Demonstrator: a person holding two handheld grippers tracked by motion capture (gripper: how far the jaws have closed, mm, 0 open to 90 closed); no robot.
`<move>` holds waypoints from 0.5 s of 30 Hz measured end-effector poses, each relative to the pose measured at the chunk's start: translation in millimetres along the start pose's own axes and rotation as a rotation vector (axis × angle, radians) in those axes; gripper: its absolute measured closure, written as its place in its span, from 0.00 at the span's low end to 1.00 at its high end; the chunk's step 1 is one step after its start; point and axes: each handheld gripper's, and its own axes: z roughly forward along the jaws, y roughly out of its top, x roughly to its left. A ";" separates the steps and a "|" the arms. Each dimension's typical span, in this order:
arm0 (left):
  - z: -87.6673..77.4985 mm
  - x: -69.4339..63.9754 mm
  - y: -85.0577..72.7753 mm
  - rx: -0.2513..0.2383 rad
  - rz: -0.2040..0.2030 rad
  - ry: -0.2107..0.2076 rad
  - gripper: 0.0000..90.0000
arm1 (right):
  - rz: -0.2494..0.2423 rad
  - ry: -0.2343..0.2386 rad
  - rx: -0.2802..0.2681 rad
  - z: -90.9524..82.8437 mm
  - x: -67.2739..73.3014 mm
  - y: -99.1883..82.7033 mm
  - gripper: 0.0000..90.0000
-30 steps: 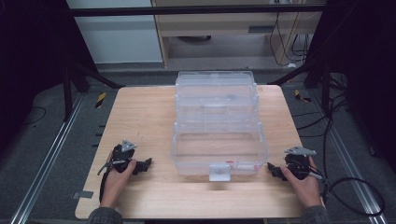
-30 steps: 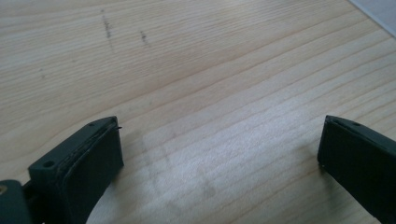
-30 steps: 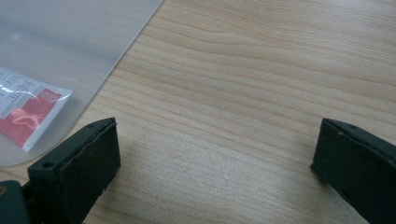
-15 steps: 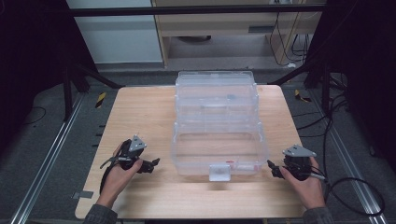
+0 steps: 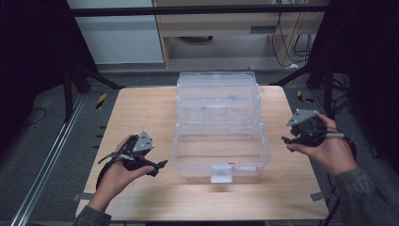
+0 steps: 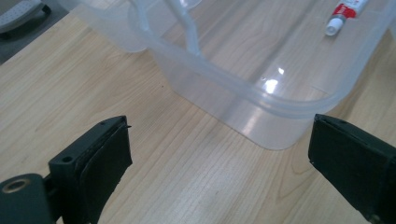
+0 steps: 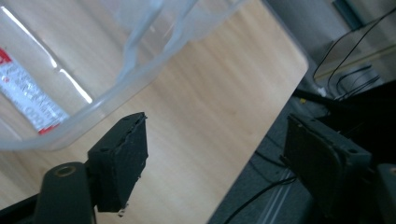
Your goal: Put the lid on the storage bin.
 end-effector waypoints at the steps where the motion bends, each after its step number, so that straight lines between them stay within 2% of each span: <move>1: -1.5 -1.0 4.8 0.009 0.014 0.002 0.06 | -0.018 0.006 -0.002 -3.3 -7.1 9.1 0.30; 2: -4.0 -1.9 13.8 0.025 0.038 -0.022 0.06 | -0.040 0.023 -0.014 -7.1 -19.9 26.1 0.31; 3: -4.0 -1.9 13.8 0.025 0.038 -0.022 0.06 | -0.040 0.023 -0.014 -7.1 -19.9 26.1 0.31; 7: -5.8 -2.1 28.0 0.023 0.041 -0.056 0.07 | -0.094 0.051 -0.015 -7.2 -37.6 54.2 0.36; 11: -5.0 -6.0 35.7 0.007 0.038 -0.087 0.07 | -0.131 0.080 -0.015 -0.8 -44.0 70.9 0.38; 15: -3.3 -16.7 44.9 0.002 0.084 -0.107 0.07 | -0.200 0.108 -0.014 5.3 -44.0 87.0 0.46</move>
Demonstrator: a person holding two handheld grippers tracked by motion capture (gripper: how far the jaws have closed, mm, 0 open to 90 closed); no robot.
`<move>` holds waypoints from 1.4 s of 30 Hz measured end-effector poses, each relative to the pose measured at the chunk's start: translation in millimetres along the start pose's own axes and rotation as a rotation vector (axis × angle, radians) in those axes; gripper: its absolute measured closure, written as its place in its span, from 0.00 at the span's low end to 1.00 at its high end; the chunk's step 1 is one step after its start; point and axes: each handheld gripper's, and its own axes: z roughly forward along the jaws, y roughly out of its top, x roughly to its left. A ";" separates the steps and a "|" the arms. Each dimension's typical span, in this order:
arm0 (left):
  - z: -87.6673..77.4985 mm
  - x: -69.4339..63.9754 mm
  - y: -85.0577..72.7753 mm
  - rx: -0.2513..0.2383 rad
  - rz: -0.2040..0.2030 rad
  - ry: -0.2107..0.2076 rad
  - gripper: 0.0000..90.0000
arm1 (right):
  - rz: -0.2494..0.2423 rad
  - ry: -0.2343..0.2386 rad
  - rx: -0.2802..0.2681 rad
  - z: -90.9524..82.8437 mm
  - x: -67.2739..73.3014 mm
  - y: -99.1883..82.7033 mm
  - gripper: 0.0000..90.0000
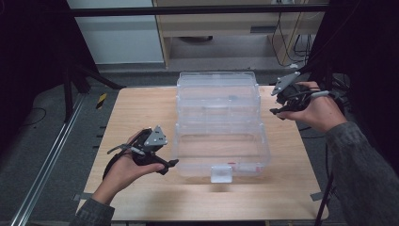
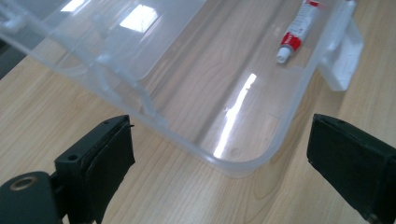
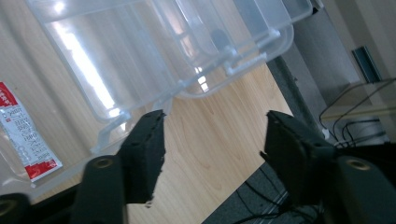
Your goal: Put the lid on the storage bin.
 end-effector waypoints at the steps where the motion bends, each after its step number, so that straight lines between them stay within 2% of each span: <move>1: 1.5 -2.4 2.9 0.005 0.013 -0.010 0.07 | -0.013 0.002 0.004 0.6 -0.2 4.1 0.48; 3: 4.7 -4.8 6.7 0.017 0.030 -0.026 0.08 | -0.037 0.006 0.013 1.0 -1.9 13.6 0.53; 7: 10.5 -7.1 13.2 0.034 0.054 -0.063 0.08 | -0.079 0.052 0.005 1.4 -8.0 27.2 0.63; 13: 21.0 -13.1 24.0 0.064 0.108 -0.111 0.08 | -0.146 0.140 0.016 11.7 -7.4 42.3 0.63; 15: 27.8 -14.2 29.3 0.074 0.127 -0.141 0.08 | -0.171 0.173 0.020 19.9 -6.2 50.8 0.63; 16: 27.8 -14.2 29.3 0.074 0.127 -0.141 0.07 | -0.171 0.173 0.020 19.9 -6.2 50.8 0.63; 17: 32.3 -14.7 31.8 0.081 0.142 -0.156 0.07 | -0.201 0.191 0.030 26.6 -4.7 56.4 0.63; 18: 32.3 -14.7 31.8 0.081 0.142 -0.156 0.07 | -0.201 0.191 0.030 26.6 -4.7 56.4 0.63; 19: 37.7 -14.3 34.6 0.091 0.159 -0.164 0.07 | -0.228 0.195 0.049 33.9 -3.9 61.7 0.63; 21: 41.4 -13.7 36.1 0.102 0.169 -0.175 0.07 | -0.243 0.206 0.065 40.1 -4.5 66.5 0.63; 26: 47.0 -14.5 39.5 0.121 0.197 -0.196 0.07 | -0.259 0.243 0.065 49.2 -7.6 74.9 0.65; 27: 48.4 -15.2 40.1 0.125 0.201 -0.201 0.07 | -0.276 0.257 0.073 51.7 -7.7 79.0 0.66; 31: 53.6 -20.1 40.5 0.155 0.226 -0.211 0.08 | -0.293 0.274 0.086 56.3 -6.8 83.7 0.69; 33: 56.5 -22.8 39.2 0.178 0.248 -0.200 0.12 | -0.318 0.290 0.111 60.7 -4.4 86.9 0.72; 35: 56.6 -22.4 39.2 0.187 0.255 -0.191 0.15 | -0.321 0.294 0.110 62.3 -3.7 87.4 0.72; 36: 57.3 -22.9 38.6 0.184 0.245 -0.191 0.19 | -0.327 0.304 0.126 63.6 -3.2 88.2 0.73; 39: 60.2 -23.8 36.9 0.219 0.262 -0.216 0.24 | -0.342 0.310 0.134 68.0 -1.1 89.6 0.76; 41: 61.1 -24.7 36.4 0.222 0.260 -0.220 0.25 | -0.344 0.309 0.146 68.2 -0.6 90.2 0.77; 42: 61.4 -24.5 36.4 0.234 0.275 -0.226 0.27 | -0.350 0.308 0.146 68.8 -0.6 90.5 0.78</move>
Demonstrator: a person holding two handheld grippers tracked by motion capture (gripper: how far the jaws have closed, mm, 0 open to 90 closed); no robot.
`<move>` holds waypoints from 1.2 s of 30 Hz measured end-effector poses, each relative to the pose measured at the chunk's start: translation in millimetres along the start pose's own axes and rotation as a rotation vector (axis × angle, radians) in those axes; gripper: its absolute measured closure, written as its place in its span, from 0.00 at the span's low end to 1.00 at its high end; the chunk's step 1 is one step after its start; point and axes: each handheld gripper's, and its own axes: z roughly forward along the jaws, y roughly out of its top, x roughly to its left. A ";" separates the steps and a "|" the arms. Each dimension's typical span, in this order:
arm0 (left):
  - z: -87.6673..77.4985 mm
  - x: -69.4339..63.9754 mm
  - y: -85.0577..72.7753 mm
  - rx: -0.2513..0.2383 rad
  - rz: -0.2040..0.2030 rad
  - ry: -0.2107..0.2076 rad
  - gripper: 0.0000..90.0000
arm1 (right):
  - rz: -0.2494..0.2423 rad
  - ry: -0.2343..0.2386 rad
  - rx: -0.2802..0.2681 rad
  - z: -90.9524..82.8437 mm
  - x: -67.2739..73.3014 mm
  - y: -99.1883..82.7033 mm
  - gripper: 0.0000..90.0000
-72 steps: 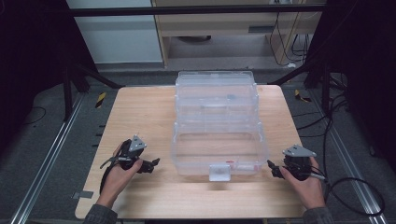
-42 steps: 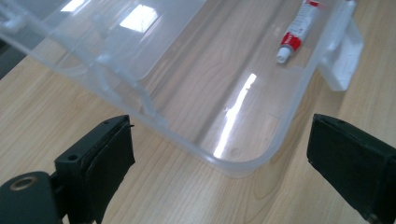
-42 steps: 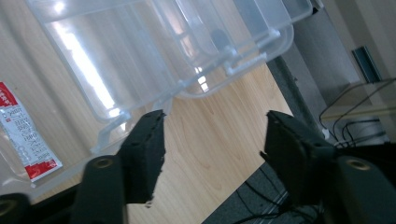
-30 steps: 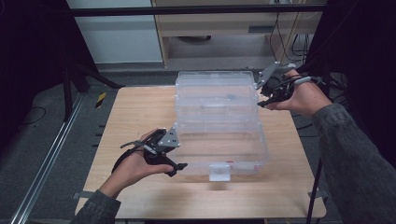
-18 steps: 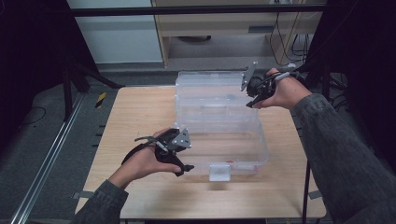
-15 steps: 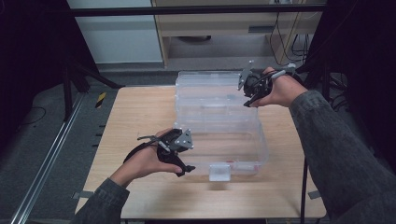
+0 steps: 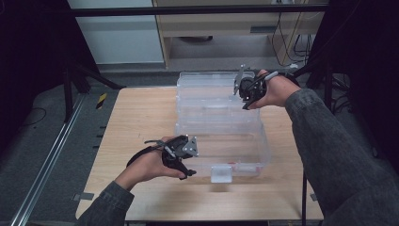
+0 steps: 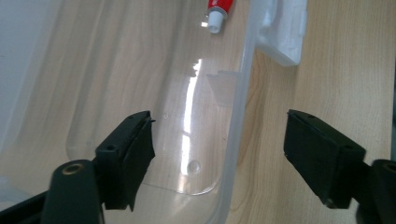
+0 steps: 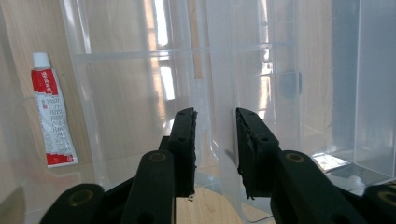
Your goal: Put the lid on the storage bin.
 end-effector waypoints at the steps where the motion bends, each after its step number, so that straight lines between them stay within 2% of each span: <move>1: 0.6 -0.5 0.1 0.006 0.002 -0.003 0.29 | -0.001 -0.002 -0.002 0.3 -0.3 0.2 0.80; 10: 8.6 -1.8 0.5 0.035 0.015 -0.023 0.40 | -0.009 -0.017 0.003 1.3 -2.7 0.8 0.91; 14: 10.8 -2.5 0.2 0.051 0.025 -0.031 0.45 | -0.014 -0.020 0.005 1.0 -2.5 1.2 0.93; 18: 15.0 -1.0 -0.8 0.066 0.023 -0.035 0.55 | -0.014 -0.022 0.003 1.5 -2.7 1.2 0.93; 21: 17.8 1.4 -2.1 0.080 0.016 -0.036 0.63 | -0.018 -0.025 0.005 1.1 -2.1 1.3 0.93; 22: 18.7 2.1 -2.6 0.082 0.013 -0.044 0.63 | -0.018 -0.025 0.005 1.1 -2.1 1.3 0.93; 23: 20.6 4.0 -3.4 0.087 0.012 -0.050 0.70 | -0.019 -0.027 0.008 0.8 -1.7 1.3 0.93; 25: 21.6 4.7 -3.7 0.084 0.008 -0.051 0.72 | -0.017 -0.027 0.008 0.7 -1.5 1.3 0.93; 28: 23.0 6.0 -4.3 0.066 -0.012 -0.068 0.83 | -0.022 -0.029 0.005 0.9 -1.3 1.2 0.93; 32: 22.8 3.3 -4.2 0.066 -0.027 -0.079 0.91 | -0.026 -0.032 0.006 0.9 -0.7 1.7 0.94; 36: 23.0 2.8 -4.3 0.062 -0.048 -0.068 0.91 | -0.029 -0.034 0.009 0.6 0.6 2.7 0.95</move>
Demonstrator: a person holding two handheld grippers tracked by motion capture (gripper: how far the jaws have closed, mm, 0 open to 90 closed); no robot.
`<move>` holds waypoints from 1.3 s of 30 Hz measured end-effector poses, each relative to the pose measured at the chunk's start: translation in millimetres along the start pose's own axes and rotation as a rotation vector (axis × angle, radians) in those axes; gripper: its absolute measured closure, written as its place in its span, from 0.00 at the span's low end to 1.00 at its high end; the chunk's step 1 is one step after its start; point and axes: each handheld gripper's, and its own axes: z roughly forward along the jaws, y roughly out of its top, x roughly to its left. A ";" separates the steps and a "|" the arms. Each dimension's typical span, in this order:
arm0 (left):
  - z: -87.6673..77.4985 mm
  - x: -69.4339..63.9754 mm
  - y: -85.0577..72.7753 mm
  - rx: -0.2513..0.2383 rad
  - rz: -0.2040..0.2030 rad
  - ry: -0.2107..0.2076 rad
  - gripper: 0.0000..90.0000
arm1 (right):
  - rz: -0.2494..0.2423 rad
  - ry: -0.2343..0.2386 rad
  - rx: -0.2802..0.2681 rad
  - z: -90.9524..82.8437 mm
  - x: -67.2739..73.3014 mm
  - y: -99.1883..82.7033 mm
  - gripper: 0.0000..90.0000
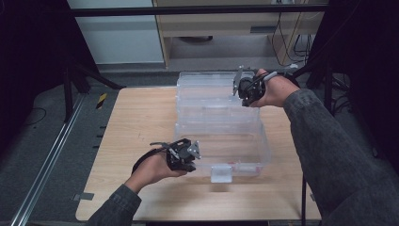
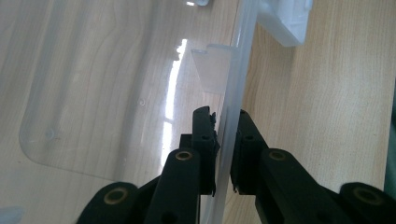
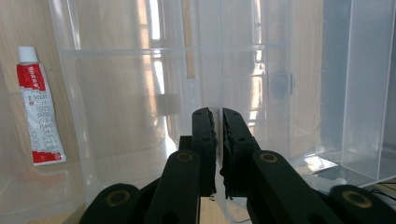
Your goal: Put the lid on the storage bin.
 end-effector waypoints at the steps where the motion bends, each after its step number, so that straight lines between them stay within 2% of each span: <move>1: 0.0 -0.3 -0.2 -0.003 -0.005 0.003 0.91 | -0.002 -0.003 -0.001 -0.3 1.1 0.5 0.95; 6: -0.6 -4.8 0.1 -0.010 -0.013 0.050 0.90 | -0.012 -0.001 0.002 -2.1 3.0 1.4 0.96; 11: 0.2 -5.6 -2.3 -0.029 -0.042 0.053 0.90 | -0.016 -0.002 0.002 -4.4 6.5 3.0 0.97; 19: 0.8 -6.8 -2.9 -0.034 -0.068 0.062 0.89 | -0.041 0.005 0.002 -13.8 16.8 6.9 0.98; 25: 1.2 -7.6 -2.8 -0.039 -0.083 0.068 0.89 | -0.054 -0.013 -0.014 -20.8 29.8 6.5 0.98; 35: 1.3 -8.3 -2.6 -0.036 -0.083 0.075 0.88 | -0.065 -0.046 -0.044 -32.5 58.6 1.2 0.98; 39: 1.5 -9.1 -2.7 -0.038 -0.085 0.079 0.87 | -0.072 -0.048 -0.049 -35.1 66.0 -0.7 0.98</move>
